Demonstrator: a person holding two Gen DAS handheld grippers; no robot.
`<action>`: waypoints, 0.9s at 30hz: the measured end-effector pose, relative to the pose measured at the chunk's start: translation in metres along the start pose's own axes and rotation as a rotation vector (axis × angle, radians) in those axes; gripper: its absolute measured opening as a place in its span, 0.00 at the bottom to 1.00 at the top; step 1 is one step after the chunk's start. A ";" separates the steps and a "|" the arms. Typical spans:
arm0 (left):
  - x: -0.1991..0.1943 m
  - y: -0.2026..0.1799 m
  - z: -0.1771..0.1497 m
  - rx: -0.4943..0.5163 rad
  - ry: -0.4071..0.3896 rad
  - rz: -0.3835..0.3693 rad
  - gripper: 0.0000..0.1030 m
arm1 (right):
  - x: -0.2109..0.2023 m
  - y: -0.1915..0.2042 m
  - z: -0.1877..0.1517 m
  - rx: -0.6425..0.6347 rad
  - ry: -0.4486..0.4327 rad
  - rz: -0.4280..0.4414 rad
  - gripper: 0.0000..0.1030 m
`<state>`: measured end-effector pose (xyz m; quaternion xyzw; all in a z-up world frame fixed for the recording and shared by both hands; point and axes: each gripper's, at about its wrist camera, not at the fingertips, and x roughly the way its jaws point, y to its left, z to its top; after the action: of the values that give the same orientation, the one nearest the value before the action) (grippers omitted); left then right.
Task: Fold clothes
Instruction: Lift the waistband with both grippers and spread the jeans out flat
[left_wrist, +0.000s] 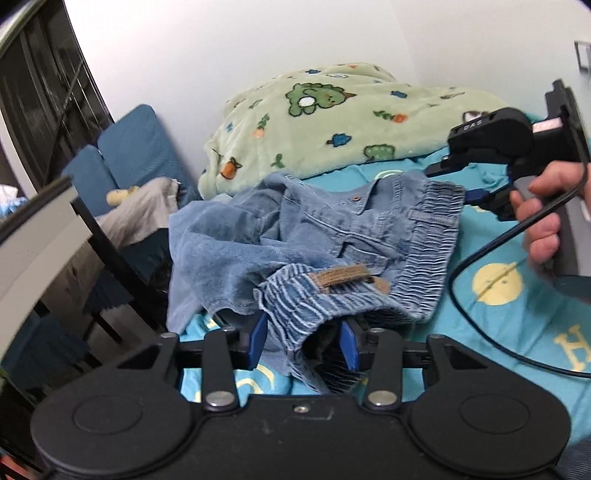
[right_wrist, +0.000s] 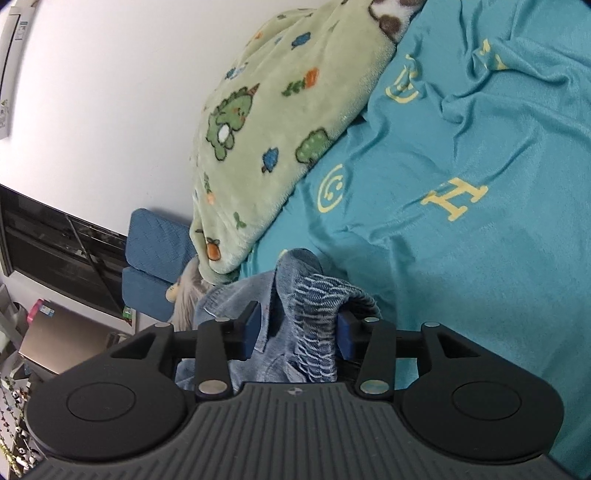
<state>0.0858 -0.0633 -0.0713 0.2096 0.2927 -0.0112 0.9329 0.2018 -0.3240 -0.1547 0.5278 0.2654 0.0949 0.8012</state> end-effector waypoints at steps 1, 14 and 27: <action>0.004 -0.001 0.001 0.002 0.006 0.005 0.37 | 0.002 -0.001 0.000 0.003 0.001 -0.006 0.40; -0.009 0.051 0.005 -0.356 -0.073 -0.038 0.10 | -0.016 0.039 0.015 -0.138 -0.096 -0.027 0.06; -0.103 -0.072 0.050 -0.379 -0.325 -0.272 0.12 | -0.083 0.157 0.146 -0.469 -0.170 -0.017 0.06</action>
<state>0.0174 -0.1589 -0.0054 -0.0143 0.1617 -0.1148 0.9800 0.2285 -0.4092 0.0573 0.3312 0.1723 0.1026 0.9220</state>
